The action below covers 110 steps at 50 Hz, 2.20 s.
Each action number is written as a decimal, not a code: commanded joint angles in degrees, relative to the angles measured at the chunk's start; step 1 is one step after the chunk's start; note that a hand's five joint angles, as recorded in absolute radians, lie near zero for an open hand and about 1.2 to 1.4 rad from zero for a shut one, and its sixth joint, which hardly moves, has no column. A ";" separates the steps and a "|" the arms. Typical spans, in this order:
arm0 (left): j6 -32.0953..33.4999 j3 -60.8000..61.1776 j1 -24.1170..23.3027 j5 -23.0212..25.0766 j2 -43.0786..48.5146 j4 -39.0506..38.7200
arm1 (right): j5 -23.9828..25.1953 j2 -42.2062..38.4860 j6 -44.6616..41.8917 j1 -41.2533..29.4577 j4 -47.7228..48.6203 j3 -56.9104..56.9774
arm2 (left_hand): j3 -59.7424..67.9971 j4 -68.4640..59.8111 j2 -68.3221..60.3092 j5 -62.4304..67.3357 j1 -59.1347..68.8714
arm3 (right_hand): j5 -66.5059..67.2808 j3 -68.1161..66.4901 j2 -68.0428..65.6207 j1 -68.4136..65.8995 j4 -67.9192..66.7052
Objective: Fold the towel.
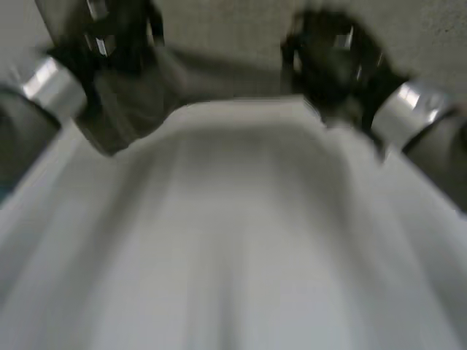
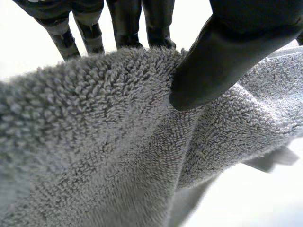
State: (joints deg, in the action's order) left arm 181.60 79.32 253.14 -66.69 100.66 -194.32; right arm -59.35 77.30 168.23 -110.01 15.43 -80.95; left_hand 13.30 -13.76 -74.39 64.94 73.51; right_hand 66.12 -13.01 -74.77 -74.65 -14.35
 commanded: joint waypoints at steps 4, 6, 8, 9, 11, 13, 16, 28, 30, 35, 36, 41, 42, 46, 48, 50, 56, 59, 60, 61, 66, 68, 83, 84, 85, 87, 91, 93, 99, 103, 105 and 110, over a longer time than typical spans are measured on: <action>10.24 24.99 0.78 2.45 9.87 -11.33 | 0.73 -5.74 -14.23 -0.20 -0.66 -19.76 | -3.30 3.76 -5.61 5.06 6.49 | 3.88 3.01 -5.23 -5.35 4.35; 13.35 25.62 0.43 2.36 12.63 -12.13 | 0.73 -7.07 -15.57 -0.03 -0.75 -20.91 | -3.30 3.76 -5.61 5.06 6.49 | 3.88 3.01 -5.23 -5.35 4.35; 16.25 25.71 -0.01 2.27 14.56 -11.78 | 0.56 -8.13 -16.62 0.06 -1.10 -21.35 | -3.30 3.76 -1.60 1.05 2.48 | 3.88 3.01 -5.23 -5.35 4.35; 19.20 25.88 -0.19 2.10 15.78 -10.74 | 0.30 -8.82 -17.40 0.15 -1.45 -21.27 | -3.30 3.76 9.39 -9.94 -8.51 | 3.88 3.01 -5.23 -5.35 4.35; 21.52 25.71 -0.37 1.83 16.50 -9.50 | 0.29 -8.92 -18.20 0.50 -1.98 -21.35 | -3.30 3.76 15.06 -15.60 -14.17 | 3.88 3.01 -5.23 -5.35 4.35; 23.10 25.27 -0.28 1.74 17.11 -8.09 | 0.38 -8.57 -18.47 1.55 -3.38 -20.92 | -3.30 3.76 23.92 -24.47 -23.04 | 3.88 3.01 -5.23 -5.35 4.35; 23.10 25.09 -0.28 1.65 17.11 -8.18 | 0.29 -7.69 -18.64 1.99 -4.09 -20.91 | -3.30 3.76 28.34 -28.89 -27.46 | 3.88 3.01 -5.23 -5.35 4.35; 16.17 23.95 0.51 -5.55 16.76 -9.58 | 0.29 -5.93 -17.33 1.91 -5.59 -20.91 | -3.30 3.76 36.59 -37.13 -35.70 | 3.88 3.01 -5.23 -5.35 4.35; 15.54 23.95 0.43 -5.55 16.76 -10.02 | 0.29 -5.76 -16.97 1.91 -5.67 -21.00 | -3.30 3.76 36.42 -36.97 -35.54 | 3.88 3.01 -5.23 -5.35 4.35; 15.46 23.95 0.34 -5.64 16.94 -10.99 | 0.38 -5.67 -15.83 2.08 -5.67 -21.09 | -3.30 3.76 35.75 -36.29 -34.86 | 3.88 3.01 -5.23 -5.35 4.35; 15.46 23.86 0.34 -5.64 17.02 -11.16 | 0.29 -5.67 -15.31 2.08 -5.67 -21.09 | -3.30 3.76 35.58 -36.13 -34.70 | 3.88 3.01 -5.23 -5.35 4.35; 15.46 23.43 0.43 -5.73 17.29 -11.25 | 0.12 -5.05 -13.02 3.40 -5.67 -20.74 | -3.30 3.76 34.57 -35.12 -33.69 | 3.88 3.01 -5.23 -5.35 4.35; 15.46 23.34 0.51 -5.82 17.46 -11.25 | 0.12 -4.62 -12.58 4.18 -5.67 -20.74 | -3.30 3.76 33.74 -34.28 -32.85 | 3.88 3.01 -5.23 -5.35 4.35; 15.46 23.25 0.51 -5.90 17.55 -11.08 | -0.06 -4.26 -11.52 5.33 -5.67 -20.65 | -3.30 3.76 30.20 -30.74 -29.31 | 3.88 3.01 -5.23 -5.35 4.35; 15.54 23.51 0.51 -5.90 17.64 -10.73 | -0.85 -4.26 -10.47 6.12 -5.67 -20.21 | -3.30 3.76 26.01 -26.56 -25.13 | 3.88 3.01 -5.23 -5.35 4.35; 15.72 23.77 0.51 -5.90 17.64 -10.55 | -0.94 -4.17 -9.95 6.65 -5.76 -20.12 | -3.30 3.76 23.16 -23.71 -22.28 | 3.88 3.01 -5.23 -5.35 4.35; 15.72 24.39 0.51 -5.82 16.24 -10.46 | -1.99 -4.26 -9.68 8.06 -5.76 -19.95 | -3.30 3.76 -5.48 4.93 6.36 | 3.88 3.01 -5.23 -5.35 4.35; 15.19 24.39 0.95 -5.82 14.49 -10.46 | -2.52 -4.87 -9.42 7.80 -5.76 -20.03 | -3.30 3.76 -5.61 5.06 6.49 | 3.88 3.01 -5.23 -5.35 4.35; 15.19 24.39 0.95 -5.82 14.48 -10.46 | -2.52 -4.88 -9.41 7.79 -5.76 -20.04 | -3.30 3.76 -5.61 5.06 6.49 | 3.88 3.01 -5.23 -5.35 4.35; 15.19 24.39 1.30 -5.82 13.69 -10.46 | -2.69 -5.14 -9.15 7.71 -5.76 -20.12 | -3.30 3.76 -5.61 5.06 6.49 | 3.88 3.01 -5.23 -5.35 4.35; 15.10 24.04 3.94 -5.82 11.49 -10.46 | -3.66 -7.78 -5.55 7.27 -5.76 -20.65 | -3.30 3.76 -5.61 5.06 6.49 | -22.30 3.01 20.95 20.83 4.35; 15.10 23.86 4.29 -5.82 10.96 -10.46 | -4.80 -9.53 -1.70 6.83 -5.94 -21.09 | -3.30 3.76 -5.61 5.06 6.49 | -34.36 3.01 33.01 32.89 4.35; 11.34 23.07 7.45 -5.82 7.45 -10.46 | -10.25 -9.97 2.89 7.00 -6.64 -23.72 | -3.30 3.76 -5.61 5.06 6.49 | -40.79 3.01 39.45 39.32 4.35; 11.32 23.07 7.46 -5.82 7.45 -10.46 | -10.25 -10.15 2.89 6.83 -6.73 -24.25 | -3.30 3.76 -5.61 5.06 6.49 | -41.63 3.01 40.29 40.16 4.35; 9.85 22.81 7.63 -5.82 7.27 -10.46 | -10.25 -10.15 2.89 6.83 -6.73 -24.25 | -3.30 3.76 -5.61 5.06 6.49 | -41.64 3.01 40.29 40.17 4.35; 8.53 22.46 7.63 -5.73 7.18 -10.38 | -10.17 -10.15 2.89 5.95 -6.64 -26.18 | -3.30 3.76 -5.61 5.06 6.49 | -43.32 3.01 41.97 41.85 4.35; 5.70 22.28 7.46 -5.55 6.57 -10.20 | -10.17 -9.80 2.89 3.75 -6.64 -28.03 | -3.30 3.76 -5.61 5.06 6.49 | -45.51 3.01 44.16 44.04 4.35; 5.70 22.28 7.28 -5.55 6.39 -10.11 | -10.17 -9.45 2.80 3.31 -6.64 -29.00 | -3.30 3.76 -5.61 5.06 6.49 | -46.35 3.01 45.00 44.88 4.35; 5.70 22.28 7.02 -5.64 6.39 -9.85 | -10.08 -6.81 2.19 3.93 -5.76 -31.29 | -3.30 3.76 -5.61 5.06 6.49 | -45.51 3.01 44.16 44.04 4.35; 5.70 22.28 7.02 -5.64 6.39 -9.85 | -10.08 -6.81 1.84 4.54 -4.71 -31.81 | -3.30 3.76 -5.61 5.06 6.49 | -39.98 3.01 38.63 38.50 4.35; 5.70 22.28 7.10 -5.64 6.39 -9.85 | -10.08 -6.81 1.75 4.46 -4.36 -31.99 | -3.30 3.76 -5.61 5.06 6.49 | -39.13 3.01 37.78 37.66 4.35; 5.61 22.28 7.37 -5.73 6.39 -9.85 | -9.90 -6.90 1.49 3.93 -2.61 -31.99 | -3.30 3.76 -5.61 5.06 6.49 | -18.36 3.01 17.01 16.89 4.35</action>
State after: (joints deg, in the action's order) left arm 187.21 101.59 260.25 -72.35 107.03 -204.16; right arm -69.42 70.60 170.02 -105.73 11.03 -112.95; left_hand 13.30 -13.76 -77.13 65.69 74.19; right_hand 34.91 -13.01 -44.82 -44.83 -14.35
